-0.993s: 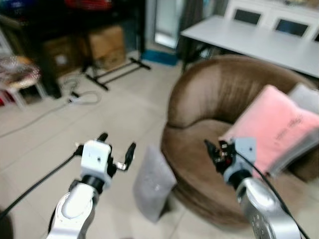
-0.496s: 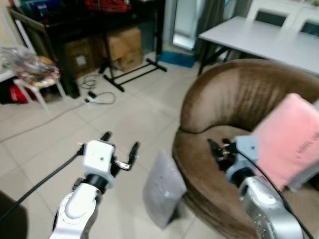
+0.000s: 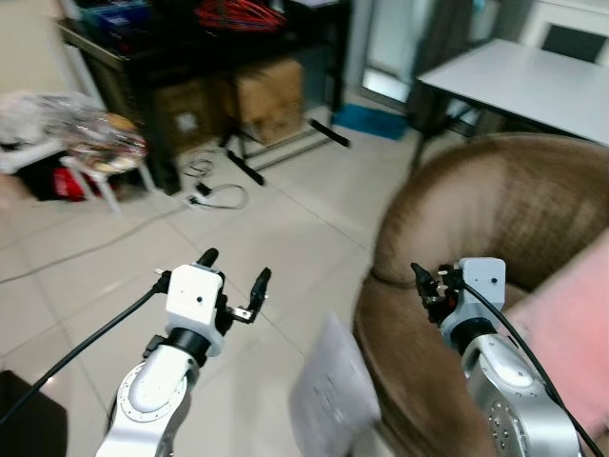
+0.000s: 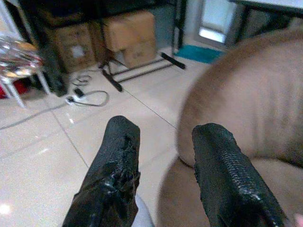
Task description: Move the pillow to the sofa from floor
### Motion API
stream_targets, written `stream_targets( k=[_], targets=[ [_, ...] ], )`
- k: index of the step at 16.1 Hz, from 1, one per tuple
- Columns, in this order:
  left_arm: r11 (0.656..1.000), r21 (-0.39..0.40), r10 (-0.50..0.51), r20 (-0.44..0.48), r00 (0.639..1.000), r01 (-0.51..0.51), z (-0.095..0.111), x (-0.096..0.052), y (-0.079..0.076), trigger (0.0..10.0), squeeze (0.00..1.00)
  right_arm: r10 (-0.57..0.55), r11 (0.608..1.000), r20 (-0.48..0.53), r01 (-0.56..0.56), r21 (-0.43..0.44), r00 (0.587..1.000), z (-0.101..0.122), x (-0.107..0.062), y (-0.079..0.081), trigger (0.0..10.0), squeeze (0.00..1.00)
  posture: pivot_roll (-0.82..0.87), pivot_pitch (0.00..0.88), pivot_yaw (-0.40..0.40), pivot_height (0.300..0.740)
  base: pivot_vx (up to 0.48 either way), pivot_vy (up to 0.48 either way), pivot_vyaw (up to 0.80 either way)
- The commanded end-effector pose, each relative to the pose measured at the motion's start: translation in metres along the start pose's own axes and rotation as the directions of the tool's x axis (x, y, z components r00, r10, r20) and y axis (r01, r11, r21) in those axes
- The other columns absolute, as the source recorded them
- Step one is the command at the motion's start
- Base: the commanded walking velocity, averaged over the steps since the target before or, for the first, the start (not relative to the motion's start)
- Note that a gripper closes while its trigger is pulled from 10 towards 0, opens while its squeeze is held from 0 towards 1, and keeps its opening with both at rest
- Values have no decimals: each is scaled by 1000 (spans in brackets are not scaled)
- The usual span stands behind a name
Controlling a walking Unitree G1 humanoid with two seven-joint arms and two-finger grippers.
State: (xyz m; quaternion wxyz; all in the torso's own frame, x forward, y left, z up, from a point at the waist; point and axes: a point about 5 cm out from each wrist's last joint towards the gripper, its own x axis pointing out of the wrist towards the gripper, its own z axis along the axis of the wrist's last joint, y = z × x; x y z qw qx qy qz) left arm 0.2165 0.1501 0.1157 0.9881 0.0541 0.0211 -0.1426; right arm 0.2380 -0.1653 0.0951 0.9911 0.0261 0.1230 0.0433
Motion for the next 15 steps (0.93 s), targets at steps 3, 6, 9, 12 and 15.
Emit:
stream_targets(
  k=[3,6,9,12,15],
  targets=[
    [1000,13,6,-4,1000,-6,0,1,5,10000,0,-8,1000,18,8,-9,1000,4,0,0,10000,0,-59,0,-17,740,292,0,0],
    [1000,28,-1,-4,1000,1,-2,1,5,10000,0,-2,998,20,3,-55,1000,2,0,-3,10000,0,-63,0,-20,740,0,0,0],
    [999,50,18,9,1000,-18,-3,-1,10,10000,0,-22,999,28,22,-26,999,1,-2,-5,10000,0,-66,0,-22,715,0,0,0],
    [998,57,24,15,1000,-25,-3,-1,10,10000,0,-26,999,31,27,-26,999,0,-2,-6,10000,0,-66,0,-23,690,0,0,0],
    [998,58,23,18,1000,-24,-3,-1,9,10000,0,-25,999,34,26,-26,999,1,-2,-6,10000,0,-65,0,-24,665,0,0,0]
  ],
)
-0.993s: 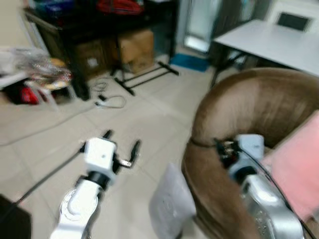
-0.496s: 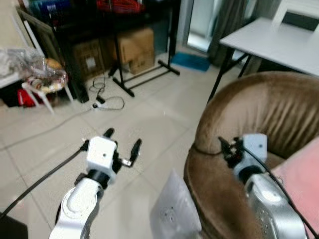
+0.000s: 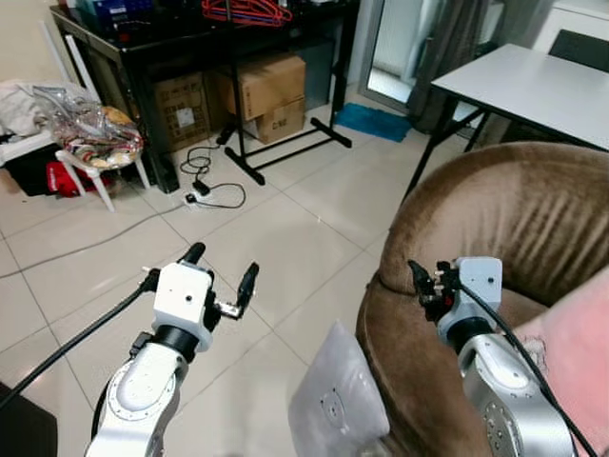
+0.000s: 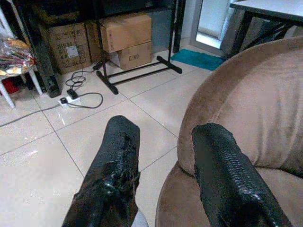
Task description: Move the pillow to the sofa from floor
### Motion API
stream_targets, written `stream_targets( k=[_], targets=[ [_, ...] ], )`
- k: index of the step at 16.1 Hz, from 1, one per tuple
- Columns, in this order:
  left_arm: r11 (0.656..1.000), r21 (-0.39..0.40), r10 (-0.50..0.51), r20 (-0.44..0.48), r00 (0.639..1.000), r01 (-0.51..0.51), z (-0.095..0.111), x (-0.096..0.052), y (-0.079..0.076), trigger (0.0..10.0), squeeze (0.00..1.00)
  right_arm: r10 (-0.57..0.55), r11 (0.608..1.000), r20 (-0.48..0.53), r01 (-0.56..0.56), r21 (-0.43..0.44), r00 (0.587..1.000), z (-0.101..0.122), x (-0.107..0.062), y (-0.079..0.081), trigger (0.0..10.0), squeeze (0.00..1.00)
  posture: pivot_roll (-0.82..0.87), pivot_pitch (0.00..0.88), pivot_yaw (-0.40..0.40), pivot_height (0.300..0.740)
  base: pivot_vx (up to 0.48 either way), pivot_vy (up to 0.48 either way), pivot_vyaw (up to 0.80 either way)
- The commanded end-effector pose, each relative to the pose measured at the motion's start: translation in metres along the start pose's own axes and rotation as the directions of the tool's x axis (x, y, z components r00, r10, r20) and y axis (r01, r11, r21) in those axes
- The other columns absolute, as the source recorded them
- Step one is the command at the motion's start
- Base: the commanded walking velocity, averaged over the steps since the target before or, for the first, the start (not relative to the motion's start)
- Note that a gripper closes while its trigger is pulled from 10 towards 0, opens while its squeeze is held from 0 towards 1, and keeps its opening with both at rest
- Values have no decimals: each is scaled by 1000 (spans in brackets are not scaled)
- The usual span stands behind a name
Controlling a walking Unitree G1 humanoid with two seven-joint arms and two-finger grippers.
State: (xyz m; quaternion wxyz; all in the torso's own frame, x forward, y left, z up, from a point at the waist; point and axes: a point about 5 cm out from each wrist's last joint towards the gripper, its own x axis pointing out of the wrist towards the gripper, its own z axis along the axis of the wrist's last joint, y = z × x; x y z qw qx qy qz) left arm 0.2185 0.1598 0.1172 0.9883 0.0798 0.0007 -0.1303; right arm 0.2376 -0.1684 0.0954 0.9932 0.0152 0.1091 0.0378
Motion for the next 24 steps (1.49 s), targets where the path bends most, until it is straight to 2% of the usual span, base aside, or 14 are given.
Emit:
stream_targets(
  k=[1,7,22,24],
  targets=[
    [1000,3,-5,-12,1000,5,-4,-1,-1,10000,0,-10,1000,6,10,-6,1000,0,-1,-2,10000,0,-65,0,-24,655,0,0,0],
    [1000,-8,3,-12,1000,-3,-5,-2,-2,10000,0,5,1000,2,-5,-19,1000,0,-1,0,10000,0,-68,0,-26,620,0,0,0],
    [999,-5,51,-16,999,-51,-10,-5,1,10000,0,9,999,-19,-10,-44,1000,-2,2,1,10000,0,-62,0,-38,620,0,0,0],
    [999,-3,51,-16,999,-51,-10,-5,1,10000,0,20,999,-19,-21,-36,1000,-3,2,2,10000,0,-60,0,-38,600,0,0,0]
  ],
)
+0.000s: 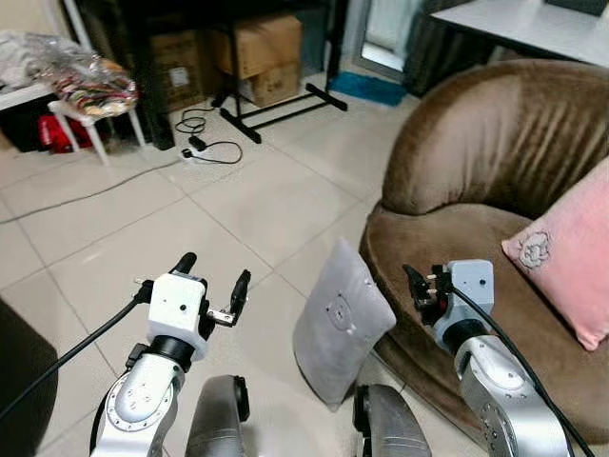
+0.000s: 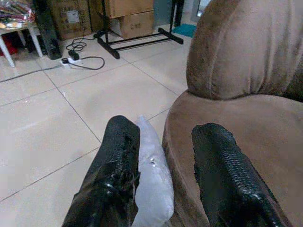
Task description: Move the pillow to the sofa from floor
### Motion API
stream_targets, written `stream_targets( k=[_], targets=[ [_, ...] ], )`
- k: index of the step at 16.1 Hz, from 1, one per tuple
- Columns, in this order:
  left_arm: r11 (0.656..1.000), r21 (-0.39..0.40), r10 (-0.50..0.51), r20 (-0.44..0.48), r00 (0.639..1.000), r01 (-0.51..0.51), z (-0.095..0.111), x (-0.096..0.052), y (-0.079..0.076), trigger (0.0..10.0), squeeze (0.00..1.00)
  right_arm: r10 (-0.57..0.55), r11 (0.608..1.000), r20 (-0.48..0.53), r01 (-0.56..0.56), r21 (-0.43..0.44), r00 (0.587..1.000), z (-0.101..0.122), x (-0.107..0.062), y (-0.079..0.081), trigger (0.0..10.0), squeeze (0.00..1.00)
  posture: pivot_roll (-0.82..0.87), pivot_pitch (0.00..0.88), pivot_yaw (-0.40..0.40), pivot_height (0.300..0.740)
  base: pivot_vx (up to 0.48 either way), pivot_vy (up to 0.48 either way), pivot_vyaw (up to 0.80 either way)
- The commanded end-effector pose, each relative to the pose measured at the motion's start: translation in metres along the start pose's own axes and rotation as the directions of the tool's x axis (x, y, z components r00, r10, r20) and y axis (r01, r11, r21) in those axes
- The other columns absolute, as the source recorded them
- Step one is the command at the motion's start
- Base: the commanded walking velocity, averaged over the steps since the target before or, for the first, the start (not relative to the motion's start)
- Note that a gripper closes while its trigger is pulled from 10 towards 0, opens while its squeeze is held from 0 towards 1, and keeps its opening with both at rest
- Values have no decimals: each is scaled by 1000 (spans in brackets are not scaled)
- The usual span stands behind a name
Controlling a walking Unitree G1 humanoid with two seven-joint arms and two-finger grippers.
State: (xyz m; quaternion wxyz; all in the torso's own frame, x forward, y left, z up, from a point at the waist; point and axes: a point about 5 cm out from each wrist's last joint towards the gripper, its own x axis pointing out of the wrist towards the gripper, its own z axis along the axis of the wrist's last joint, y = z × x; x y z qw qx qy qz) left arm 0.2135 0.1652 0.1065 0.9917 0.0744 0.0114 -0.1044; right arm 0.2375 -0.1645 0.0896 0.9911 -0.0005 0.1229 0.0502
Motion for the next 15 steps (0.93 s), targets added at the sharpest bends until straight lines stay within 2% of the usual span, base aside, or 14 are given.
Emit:
stream_targets(
  k=[1,8,10,12,14,15],
  targets=[
    [1000,11,3,8,1000,-3,1,1,-1,10000,0,2,1000,9,-2,-4,1000,2,0,-1,10000,0,-60,0,-38,585,0,0,0],
    [1000,-2,11,17,1000,-11,1,2,1,10000,0,31,999,0,-31,-35,1000,-1,3,3,10000,0,-58,0,-42,520,0,0,0],
    [1000,-14,2,23,1000,-2,2,2,1,10000,0,27,999,-3,-27,-31,1000,-1,4,3,10000,0,-55,0,-44,520,0,0,0],
    [1000,-16,0,25,1000,1,2,1,1,10000,0,55,995,-13,-55,-83,998,-1,5,5,10000,0,-53,0,-46,520,283,0,0],
    [1000,-17,1,26,1000,0,2,1,1,10000,0,58,993,-24,-61,-99,998,-2,6,7,10000,0,-51,0,-47,520,311,0,800],
    [1000,-16,1,25,1000,-1,2,1,2,10000,0,34,998,-33,-36,-59,999,-3,6,5,10000,0,-50,0,-49,520,311,0,0]
  ],
)
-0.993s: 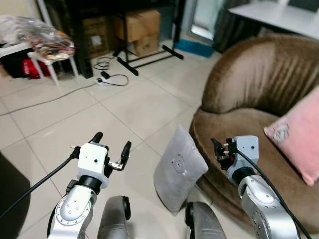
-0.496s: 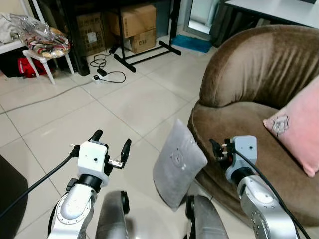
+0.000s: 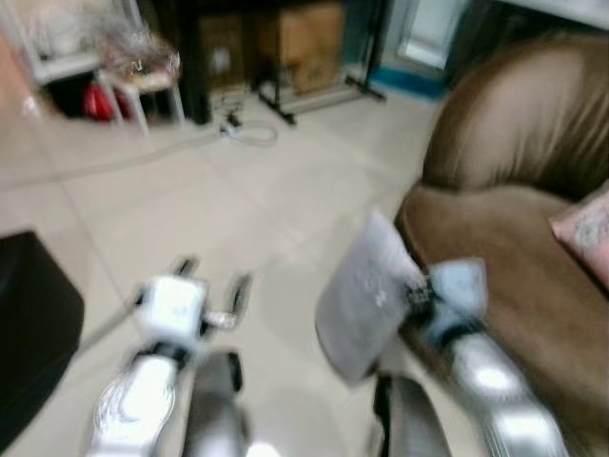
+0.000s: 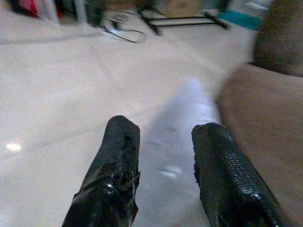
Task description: Move the pillow to the sofa from floor
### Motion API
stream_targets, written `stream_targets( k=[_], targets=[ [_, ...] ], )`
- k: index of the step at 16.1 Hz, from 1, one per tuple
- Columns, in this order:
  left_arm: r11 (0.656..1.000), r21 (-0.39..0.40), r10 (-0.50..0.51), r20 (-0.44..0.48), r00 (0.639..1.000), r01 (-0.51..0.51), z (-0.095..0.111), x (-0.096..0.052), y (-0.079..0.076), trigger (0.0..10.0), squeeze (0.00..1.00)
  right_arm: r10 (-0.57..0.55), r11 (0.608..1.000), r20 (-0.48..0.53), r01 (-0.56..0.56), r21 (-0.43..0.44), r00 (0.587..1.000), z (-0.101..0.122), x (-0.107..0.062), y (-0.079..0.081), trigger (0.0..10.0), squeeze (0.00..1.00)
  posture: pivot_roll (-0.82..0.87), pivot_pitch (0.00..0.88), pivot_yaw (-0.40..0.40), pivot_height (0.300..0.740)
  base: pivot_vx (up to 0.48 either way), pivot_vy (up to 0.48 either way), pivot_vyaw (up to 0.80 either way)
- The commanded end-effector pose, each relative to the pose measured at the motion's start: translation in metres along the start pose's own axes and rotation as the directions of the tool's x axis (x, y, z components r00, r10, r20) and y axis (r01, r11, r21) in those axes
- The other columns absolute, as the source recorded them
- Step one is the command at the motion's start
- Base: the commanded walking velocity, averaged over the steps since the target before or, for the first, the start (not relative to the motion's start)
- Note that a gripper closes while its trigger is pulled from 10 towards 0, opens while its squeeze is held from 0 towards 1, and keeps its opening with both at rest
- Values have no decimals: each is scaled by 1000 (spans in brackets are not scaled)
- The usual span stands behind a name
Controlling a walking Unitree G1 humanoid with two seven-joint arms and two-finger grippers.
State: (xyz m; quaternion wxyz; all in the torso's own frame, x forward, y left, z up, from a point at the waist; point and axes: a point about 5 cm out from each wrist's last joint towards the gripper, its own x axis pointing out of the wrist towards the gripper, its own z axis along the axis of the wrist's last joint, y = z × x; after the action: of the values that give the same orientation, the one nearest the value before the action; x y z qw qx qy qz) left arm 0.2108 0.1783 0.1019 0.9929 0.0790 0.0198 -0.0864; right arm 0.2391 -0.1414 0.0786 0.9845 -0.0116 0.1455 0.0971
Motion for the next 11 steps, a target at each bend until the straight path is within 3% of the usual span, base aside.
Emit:
stream_targets(
  k=[1,11],
  targets=[
    [999,-23,-33,45,998,34,8,5,-10,10000,0,-64,998,23,65,-17,998,7,-2,-18,10000,0,-50,0,-47,520,307,0,0],
    [999,-20,-35,45,998,36,8,6,-10,10000,0,-53,998,28,54,-21,998,7,-1,-18,10000,0,-50,0,-47,520,308,0,0]
  ],
)
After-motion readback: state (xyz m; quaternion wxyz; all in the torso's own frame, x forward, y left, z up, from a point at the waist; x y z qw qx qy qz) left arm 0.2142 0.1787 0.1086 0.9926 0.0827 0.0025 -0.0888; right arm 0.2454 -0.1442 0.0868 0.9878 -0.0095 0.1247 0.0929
